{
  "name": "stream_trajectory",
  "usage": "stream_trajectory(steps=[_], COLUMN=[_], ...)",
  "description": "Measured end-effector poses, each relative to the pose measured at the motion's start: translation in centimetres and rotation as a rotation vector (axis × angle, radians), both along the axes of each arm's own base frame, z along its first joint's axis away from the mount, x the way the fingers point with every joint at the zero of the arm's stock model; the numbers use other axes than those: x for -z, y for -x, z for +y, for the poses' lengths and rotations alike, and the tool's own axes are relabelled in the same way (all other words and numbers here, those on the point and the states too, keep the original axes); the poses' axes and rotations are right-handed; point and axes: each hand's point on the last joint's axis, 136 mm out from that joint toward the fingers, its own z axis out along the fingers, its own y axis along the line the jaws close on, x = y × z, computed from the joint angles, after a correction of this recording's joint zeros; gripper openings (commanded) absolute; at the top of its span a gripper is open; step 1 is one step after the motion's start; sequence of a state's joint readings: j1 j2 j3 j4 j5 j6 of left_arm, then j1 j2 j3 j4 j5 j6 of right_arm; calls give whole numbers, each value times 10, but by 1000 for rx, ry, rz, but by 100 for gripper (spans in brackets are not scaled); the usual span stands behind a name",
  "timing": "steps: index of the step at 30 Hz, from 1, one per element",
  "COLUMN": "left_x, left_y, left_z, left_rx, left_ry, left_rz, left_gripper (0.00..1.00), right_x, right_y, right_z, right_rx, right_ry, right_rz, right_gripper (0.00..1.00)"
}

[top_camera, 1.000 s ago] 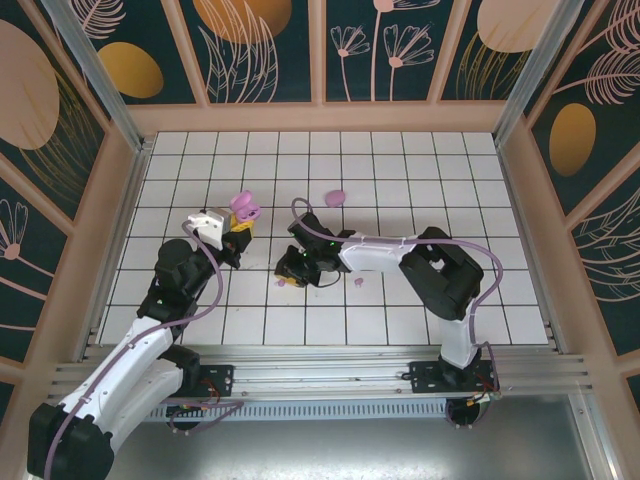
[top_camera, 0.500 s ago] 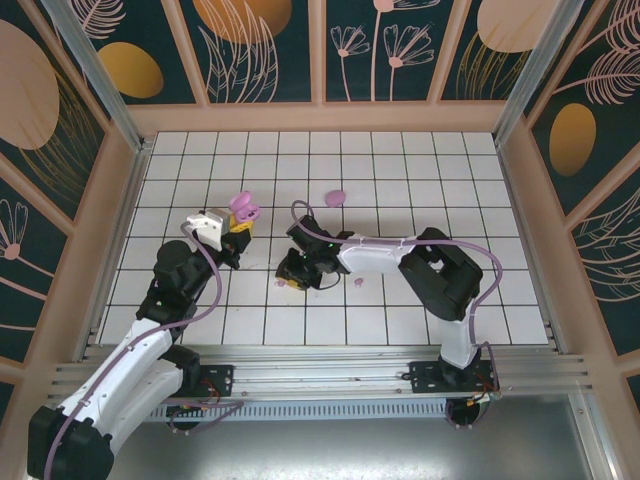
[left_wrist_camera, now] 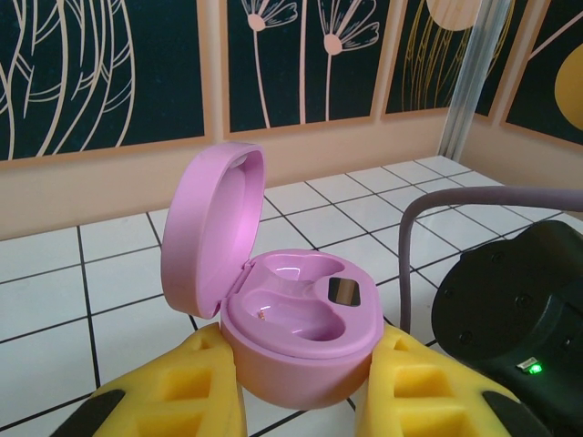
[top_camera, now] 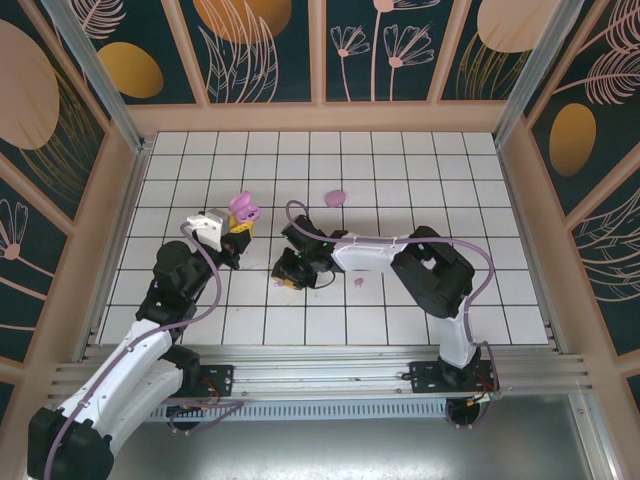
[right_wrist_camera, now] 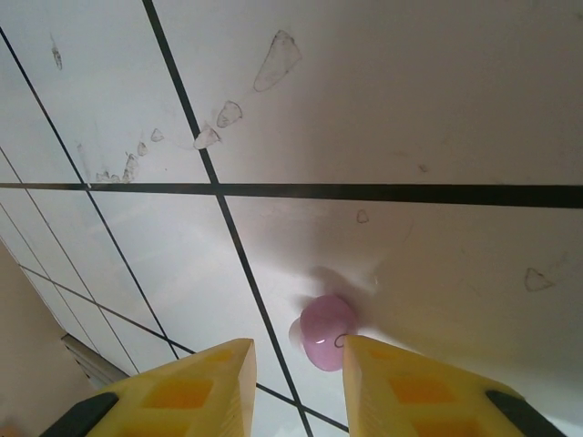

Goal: Insert the wireless bluetooth earbuds into the charging case

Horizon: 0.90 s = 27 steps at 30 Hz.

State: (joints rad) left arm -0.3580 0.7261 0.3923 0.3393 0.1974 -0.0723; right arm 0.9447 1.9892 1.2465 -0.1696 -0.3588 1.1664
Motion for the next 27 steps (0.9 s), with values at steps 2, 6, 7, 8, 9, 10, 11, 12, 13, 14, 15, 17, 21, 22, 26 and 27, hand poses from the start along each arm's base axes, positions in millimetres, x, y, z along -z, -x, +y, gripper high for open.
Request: stream_trajectory(steps=[2, 6, 7, 8, 9, 10, 11, 12, 13, 14, 15, 17, 21, 22, 26, 27], left_x=[0, 0, 0, 0, 1, 1, 2, 3, 4, 4, 5, 5, 5, 5, 4, 4], left_y=[0, 0, 0, 0, 0, 0, 0, 0, 0, 0, 0, 0, 1, 1, 1, 1], left_z=[0, 0, 0, 0, 0, 0, 0, 0, 0, 0, 0, 0, 0, 0, 0, 1], left_rx=[0, 0, 0, 0, 0, 0, 0, 0, 0, 0, 0, 0, 0, 0, 0, 0], left_ry=[0, 0, 0, 0, 0, -1, -1, -2, -3, -3, -4, -4, -4, -3, -2, -2], left_rz=[0, 0, 0, 0, 1, 2, 3, 5, 7, 8, 9, 10, 10, 9, 5, 5], left_gripper=[7, 7, 7, 7, 7, 7, 7, 7, 7, 7, 7, 7, 7, 7, 7, 7], right_x=[1, 8, 9, 9, 9, 8, 7, 7, 6, 6, 7, 9, 9, 10, 12, 13], right_y=[-1, -1, 0, 0, 0, 0, 0, -1, -1, -1, -1, -1, -2, -2, -2, -1], right_z=[2, 1, 0, 0, 0, 0, 1, 1, 2, 2, 2, 4, 6, 7, 6, 6], right_rx=[-1, -1, -1, -1, -1, -2, -4, -4, -6, -7, -8, -9, -16, -21, -38, -40], right_ry=[0, 12, 18, 19, 21, 22, 22, 21, 20, 21, 23, 28, 39, 41, 61, 68], right_rz=[1, 10, 14, 14, 15, 15, 13, 12, 11, 10, 11, 14, 16, 14, 7, 7], right_gripper=[31, 31, 31, 31, 31, 31, 31, 31, 31, 31, 30, 30, 30, 29, 24, 24])
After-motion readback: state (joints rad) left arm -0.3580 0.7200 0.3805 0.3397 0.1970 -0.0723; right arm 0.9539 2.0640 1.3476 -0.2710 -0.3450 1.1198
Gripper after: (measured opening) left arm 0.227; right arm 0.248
